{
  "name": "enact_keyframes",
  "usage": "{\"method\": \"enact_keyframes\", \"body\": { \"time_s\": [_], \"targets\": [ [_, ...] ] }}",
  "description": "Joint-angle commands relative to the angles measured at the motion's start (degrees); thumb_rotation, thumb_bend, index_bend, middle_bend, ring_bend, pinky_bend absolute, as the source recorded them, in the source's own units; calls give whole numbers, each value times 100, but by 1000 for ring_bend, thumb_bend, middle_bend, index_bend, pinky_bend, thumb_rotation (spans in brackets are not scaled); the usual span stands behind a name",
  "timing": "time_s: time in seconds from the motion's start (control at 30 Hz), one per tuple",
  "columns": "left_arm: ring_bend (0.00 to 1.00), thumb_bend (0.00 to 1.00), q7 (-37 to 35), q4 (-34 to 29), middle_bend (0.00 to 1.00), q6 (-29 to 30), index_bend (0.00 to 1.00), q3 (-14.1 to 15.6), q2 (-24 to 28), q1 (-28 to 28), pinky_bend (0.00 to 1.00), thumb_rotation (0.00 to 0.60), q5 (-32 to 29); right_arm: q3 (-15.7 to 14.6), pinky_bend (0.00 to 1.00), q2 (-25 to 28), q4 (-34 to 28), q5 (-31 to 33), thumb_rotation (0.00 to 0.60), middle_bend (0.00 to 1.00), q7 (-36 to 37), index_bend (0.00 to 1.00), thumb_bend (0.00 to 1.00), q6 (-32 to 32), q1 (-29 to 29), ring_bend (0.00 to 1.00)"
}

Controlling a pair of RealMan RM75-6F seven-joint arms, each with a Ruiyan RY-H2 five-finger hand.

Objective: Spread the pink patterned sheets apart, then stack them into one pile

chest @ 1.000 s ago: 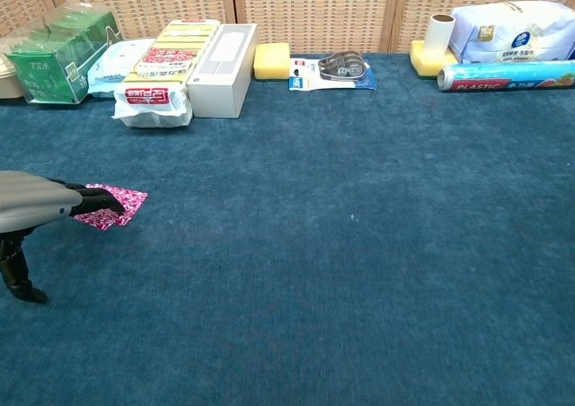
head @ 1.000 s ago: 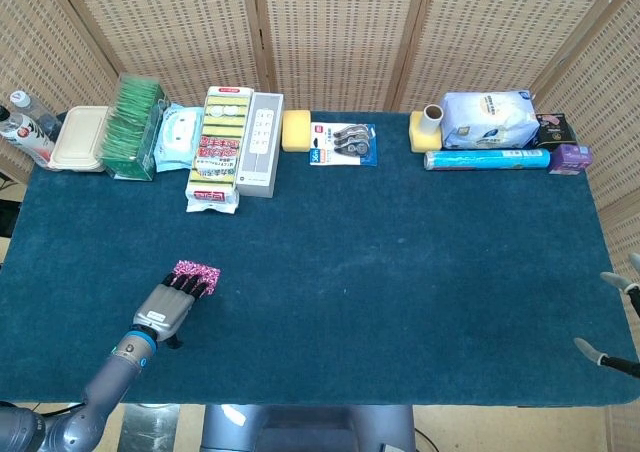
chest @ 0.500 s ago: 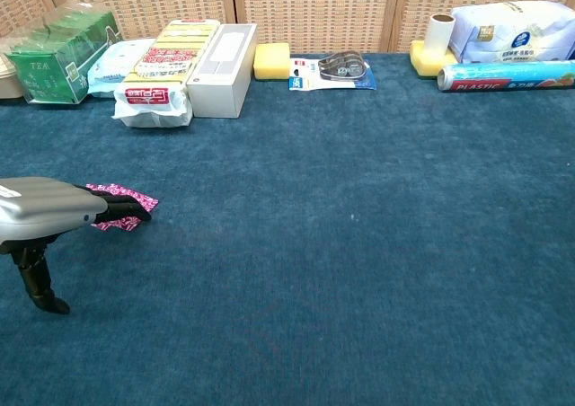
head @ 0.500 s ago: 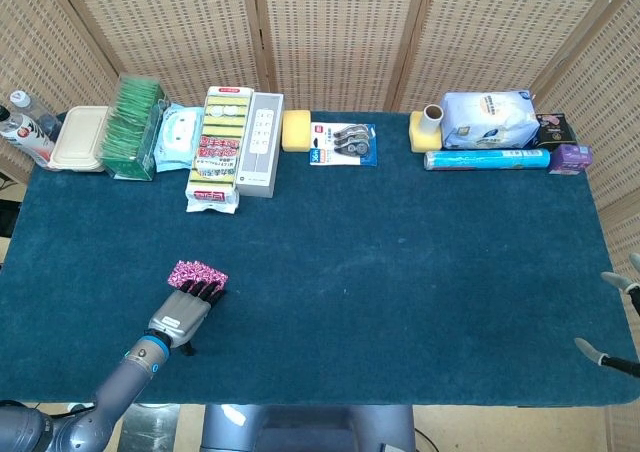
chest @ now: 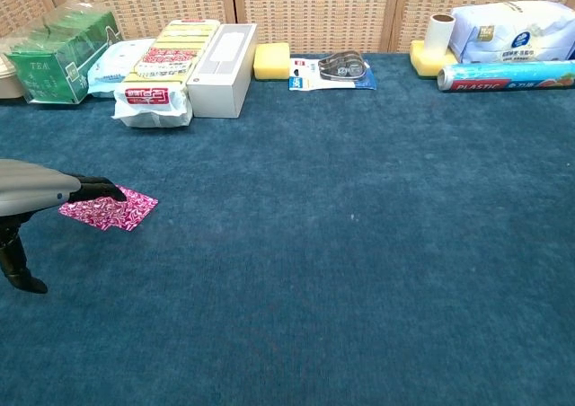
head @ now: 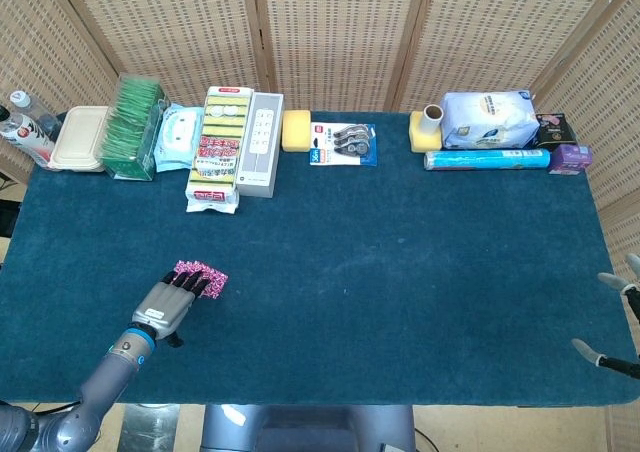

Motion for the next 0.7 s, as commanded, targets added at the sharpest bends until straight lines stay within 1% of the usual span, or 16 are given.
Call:
{"method": "enact_keyframes", "body": {
  "time_s": [0.03,0.33,0.7],
  "targets": [
    [0,26,-120,145,0,-131,0,13,-8,1,49,600,-99,-1,0,-11,-1,4,600,1,-14,203,0,-16,7,0],
    [0,25,-82,159,0,-172,0,34,-87,-86,49,600,-145,4,0,-7,-3,23,600,1,-13,204,0,-18,10,0],
    [0,26,256,4,0,-57,0,48,-329,-317,50,600,-534,11,0,2,37,54,600,0,86,204,0,-9,-5,0]
  ]
}}
